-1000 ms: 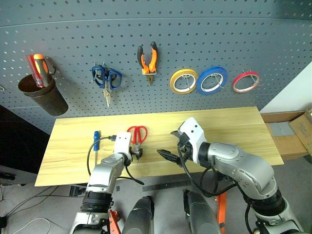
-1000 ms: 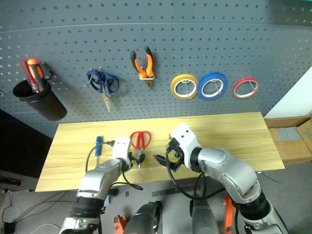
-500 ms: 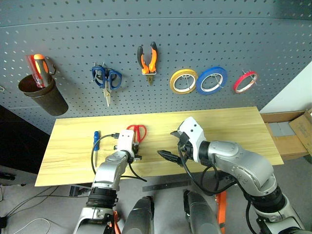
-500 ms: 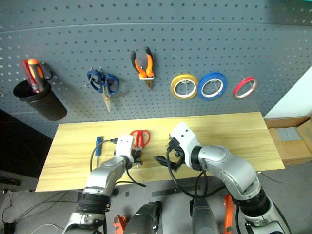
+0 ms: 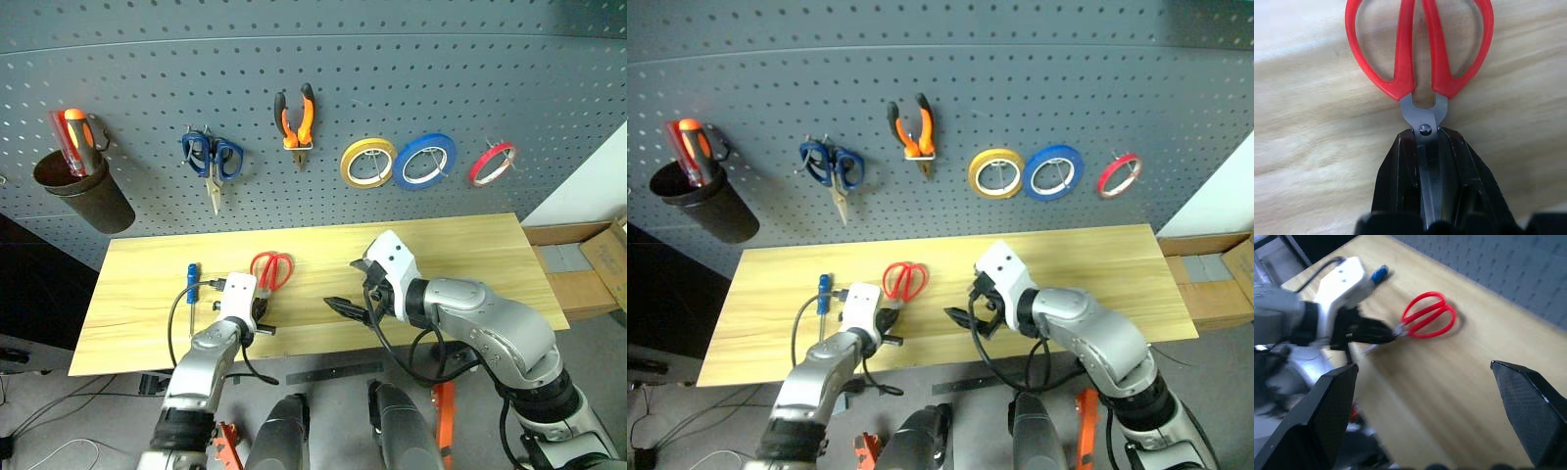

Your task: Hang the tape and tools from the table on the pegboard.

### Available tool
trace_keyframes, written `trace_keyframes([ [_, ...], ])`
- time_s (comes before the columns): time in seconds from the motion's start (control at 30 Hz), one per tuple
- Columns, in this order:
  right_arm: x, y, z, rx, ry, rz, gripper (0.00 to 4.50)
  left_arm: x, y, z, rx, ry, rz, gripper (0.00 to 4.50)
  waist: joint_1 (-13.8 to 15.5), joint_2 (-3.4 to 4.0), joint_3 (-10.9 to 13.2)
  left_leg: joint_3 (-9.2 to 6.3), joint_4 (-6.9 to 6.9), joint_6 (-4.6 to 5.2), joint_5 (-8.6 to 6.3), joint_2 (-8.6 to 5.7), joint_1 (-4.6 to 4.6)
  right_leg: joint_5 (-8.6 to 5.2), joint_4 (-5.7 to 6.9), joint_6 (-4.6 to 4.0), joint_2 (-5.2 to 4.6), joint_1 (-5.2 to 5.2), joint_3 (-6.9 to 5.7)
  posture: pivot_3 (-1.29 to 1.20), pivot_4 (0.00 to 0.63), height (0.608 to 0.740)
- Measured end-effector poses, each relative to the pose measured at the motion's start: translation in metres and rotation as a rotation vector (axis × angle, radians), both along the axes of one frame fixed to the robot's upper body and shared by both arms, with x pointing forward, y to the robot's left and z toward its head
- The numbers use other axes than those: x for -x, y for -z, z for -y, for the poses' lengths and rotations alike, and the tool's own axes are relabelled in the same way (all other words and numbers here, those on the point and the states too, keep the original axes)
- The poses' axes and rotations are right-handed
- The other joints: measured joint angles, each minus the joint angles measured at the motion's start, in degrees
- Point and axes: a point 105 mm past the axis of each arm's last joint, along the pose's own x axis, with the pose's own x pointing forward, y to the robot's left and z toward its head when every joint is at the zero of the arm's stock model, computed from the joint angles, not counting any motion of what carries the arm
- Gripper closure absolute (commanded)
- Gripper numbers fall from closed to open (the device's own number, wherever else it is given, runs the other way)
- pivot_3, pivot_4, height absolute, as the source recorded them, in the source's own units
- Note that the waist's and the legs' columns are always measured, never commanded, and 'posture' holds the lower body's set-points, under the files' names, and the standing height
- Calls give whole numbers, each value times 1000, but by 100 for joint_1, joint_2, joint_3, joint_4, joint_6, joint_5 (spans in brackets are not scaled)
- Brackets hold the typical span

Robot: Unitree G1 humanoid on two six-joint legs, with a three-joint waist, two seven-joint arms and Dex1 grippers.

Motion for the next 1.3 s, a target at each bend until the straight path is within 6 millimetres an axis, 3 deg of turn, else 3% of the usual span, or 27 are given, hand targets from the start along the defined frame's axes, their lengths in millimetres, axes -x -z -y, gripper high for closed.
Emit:
trace_keyframes([
  [0.2,15,-12,1,-14,-154,52,0,19,-69,1,9,73,328,4260,15,-1,0,4,1,3,-2,0,-3,0,-11,0,-4,4,1,-68,244,740],
  [0.37,18,-23,8,-42,-212,74,0,34,-106,-15,-66,40,480,4260,15,-2,-2,7,2,4,-2,1,-3,0,-9,0,-2,5,-2,-44,240,740],
  [0.53,19,-24,11,-33,-232,80,0,49,-143,-19,-144,30,638,4260,31,-4,-3,9,2,4,-2,-1,-2,0,-8,0,-3,7,-1,-26,233,740],
  [0.7,12,-22,14,-26,-218,79,0,48,-149,-21,-169,7,669,4260,35,-5,-4,16,4,4,-2,-1,-2,0,-6,0,-1,9,-4,-24,234,740],
  [0.87,9,-26,13,-26,-220,95,0,36,-178,-18,-162,-17,771,4260,41,-7,-5,16,13,4,-2,-2,-2,1,-2,-1,0,14,-11,-33,239,740],
  [1.3,5,-29,14,-8,-209,120,0,31,-164,-27,-153,-84,699,4260,26,-7,-5,17,15,4,-2,-1,-1,1,2,-1,0,11,-7,-42,241,740],
])
